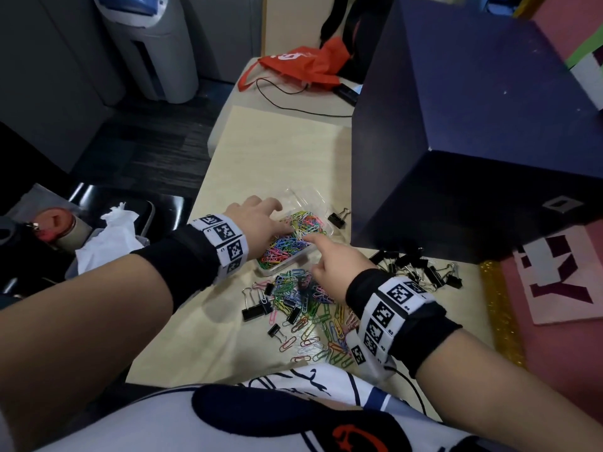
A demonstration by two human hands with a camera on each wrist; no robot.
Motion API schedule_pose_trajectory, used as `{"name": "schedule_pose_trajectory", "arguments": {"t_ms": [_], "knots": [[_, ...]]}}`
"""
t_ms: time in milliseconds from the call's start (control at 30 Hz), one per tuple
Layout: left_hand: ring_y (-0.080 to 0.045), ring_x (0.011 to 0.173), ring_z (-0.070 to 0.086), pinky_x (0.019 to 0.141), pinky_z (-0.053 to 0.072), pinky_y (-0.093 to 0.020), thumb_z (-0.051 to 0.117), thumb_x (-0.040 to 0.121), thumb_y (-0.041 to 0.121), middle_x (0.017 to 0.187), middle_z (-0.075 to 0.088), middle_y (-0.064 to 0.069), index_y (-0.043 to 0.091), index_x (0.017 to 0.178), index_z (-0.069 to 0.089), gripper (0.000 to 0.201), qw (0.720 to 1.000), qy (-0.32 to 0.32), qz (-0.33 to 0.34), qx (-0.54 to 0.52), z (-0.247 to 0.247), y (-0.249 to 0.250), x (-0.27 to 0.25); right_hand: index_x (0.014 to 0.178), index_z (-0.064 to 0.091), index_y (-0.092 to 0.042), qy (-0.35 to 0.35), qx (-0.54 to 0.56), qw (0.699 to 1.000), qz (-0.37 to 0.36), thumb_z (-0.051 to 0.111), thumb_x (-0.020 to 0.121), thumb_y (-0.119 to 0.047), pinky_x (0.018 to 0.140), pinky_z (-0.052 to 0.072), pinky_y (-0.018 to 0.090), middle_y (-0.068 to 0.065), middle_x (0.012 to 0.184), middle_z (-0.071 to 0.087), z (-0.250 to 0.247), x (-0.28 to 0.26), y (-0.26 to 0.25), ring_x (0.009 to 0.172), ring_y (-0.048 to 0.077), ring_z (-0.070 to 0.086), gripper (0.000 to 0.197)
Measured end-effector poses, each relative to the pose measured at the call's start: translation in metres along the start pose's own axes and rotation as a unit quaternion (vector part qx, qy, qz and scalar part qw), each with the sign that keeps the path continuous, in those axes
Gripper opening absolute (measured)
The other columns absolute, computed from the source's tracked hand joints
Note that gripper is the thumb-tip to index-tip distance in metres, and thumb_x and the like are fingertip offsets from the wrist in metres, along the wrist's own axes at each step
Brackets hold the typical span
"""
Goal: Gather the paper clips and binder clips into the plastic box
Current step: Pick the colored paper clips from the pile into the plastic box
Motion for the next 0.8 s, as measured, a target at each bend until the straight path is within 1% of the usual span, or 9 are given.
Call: {"name": "schedule_pose_trajectory", "arguments": {"t_ms": [67, 133, 267, 333, 367, 433, 567, 700, 800], "knots": [[-0.023, 0.132, 0.028, 0.099, 0.040, -0.041, 0.050, 0.092, 0.028, 0.148, 0.026, 0.005, 0.054, 0.127, 0.048, 0.043, 1.000, -0.001, 0.011, -0.003, -0.001, 0.001, -0.004, 0.146, 0.025, -0.033, -0.025, -0.033, 0.999, -0.006, 0.046, 0.095, -0.023, 0.069, 0.046, 0.028, 0.004, 0.093, 0.063, 0.002, 0.007, -0.005, 0.077, 0.020, 0.057, 0.056], [-0.022, 0.132, 0.028, 0.099, 0.040, -0.042, 0.051, 0.092, 0.030, 0.148, 0.026, 0.006, 0.052, 0.123, 0.053, 0.038, 1.000, -0.006, 0.016, -0.006, -0.003, 0.001, -0.007, 0.147, 0.024, -0.034, -0.047, -0.052, 0.998, 0.009, 0.044, 0.095, -0.025, 0.070, 0.046, 0.029, 0.008, 0.104, 0.065, 0.005, 0.012, -0.004, 0.083, 0.023, 0.060, 0.056], [-0.023, 0.126, 0.034, 0.095, 0.042, -0.041, 0.050, 0.092, 0.028, 0.141, 0.035, 0.003, 0.040, 0.117, 0.060, 0.029, 0.999, 0.016, 0.005, -0.032, -0.009, 0.001, -0.012, 0.143, 0.030, -0.033, -0.028, -0.015, 0.999, 0.024, 0.046, 0.096, -0.024, 0.066, 0.041, 0.026, -0.004, 0.079, 0.053, 0.003, 0.008, 0.004, 0.073, 0.019, 0.054, 0.051], [-0.024, 0.117, 0.042, 0.090, 0.044, -0.040, 0.049, 0.093, 0.030, 0.129, 0.045, 0.002, 0.034, 0.115, 0.060, 0.025, 0.999, 0.030, 0.009, -0.036, -0.013, 0.006, -0.013, 0.134, 0.039, -0.030, -0.006, -0.007, 0.999, 0.038, 0.047, 0.095, -0.024, 0.062, 0.039, 0.025, -0.003, 0.078, 0.053, -0.002, 0.003, 0.012, 0.070, 0.017, 0.053, 0.041], [-0.024, 0.113, 0.046, 0.087, 0.045, -0.039, 0.048, 0.093, 0.033, 0.122, 0.050, 0.001, 0.032, 0.114, 0.060, 0.024, 0.999, 0.031, 0.018, -0.032, -0.013, 0.011, -0.013, 0.128, 0.043, -0.028, -0.003, -0.006, 0.999, 0.053, 0.047, 0.095, -0.025, 0.062, 0.040, 0.026, -0.002, 0.080, 0.055, -0.005, 0.000, 0.018, 0.071, 0.017, 0.055, 0.033], [-0.025, 0.107, 0.052, 0.084, 0.047, -0.038, 0.046, 0.093, 0.040, 0.113, 0.056, 0.001, 0.029, 0.111, 0.060, 0.025, 0.998, 0.025, 0.048, -0.020, -0.014, 0.025, -0.014, 0.119, 0.049, -0.023, -0.008, -0.011, 0.996, 0.090, 0.048, 0.094, -0.027, 0.069, 0.042, 0.027, 0.003, 0.093, 0.059, -0.008, -0.006, 0.030, 0.085, 0.021, 0.059, 0.025], [-0.024, 0.105, 0.054, 0.085, 0.049, -0.039, 0.046, 0.093, 0.042, 0.111, 0.057, -0.001, 0.023, 0.111, 0.057, 0.028, 0.994, 0.008, 0.109, -0.013, -0.012, 0.060, -0.017, 0.118, 0.055, -0.018, -0.042, -0.054, 0.985, 0.159, 0.049, 0.094, -0.026, 0.080, 0.043, 0.026, 0.006, 0.116, 0.059, -0.012, -0.019, 0.056, 0.105, 0.023, 0.057, 0.026], [-0.028, 0.100, 0.058, 0.074, 0.048, -0.034, 0.050, 0.092, 0.031, 0.110, 0.058, -0.005, 0.017, 0.116, 0.056, 0.028, 0.988, -0.035, 0.148, 0.012, 0.000, 0.091, -0.020, 0.123, 0.053, -0.011, -0.094, -0.140, 0.968, 0.185, 0.049, 0.093, -0.021, 0.080, 0.044, 0.027, 0.009, 0.121, 0.059, -0.005, -0.034, 0.074, 0.109, 0.024, 0.057, 0.031], [-0.028, 0.092, 0.061, 0.066, 0.048, -0.033, 0.058, 0.085, 0.035, 0.101, 0.061, -0.004, 0.019, 0.107, 0.057, 0.028, 0.982, -0.098, 0.153, 0.048, 0.015, 0.097, -0.023, 0.129, 0.046, -0.008, -0.118, -0.149, 0.961, 0.200, 0.051, 0.092, -0.016, 0.082, 0.047, 0.027, 0.010, 0.124, 0.056, 0.002, -0.040, 0.081, 0.111, 0.024, 0.056, 0.038]]}}
Point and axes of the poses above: each hand's wrist, its own x-axis towards the middle knuckle, its own z-axis out of the palm, y = z × x, the point moved 3 cm from there along x, towards the middle knuckle
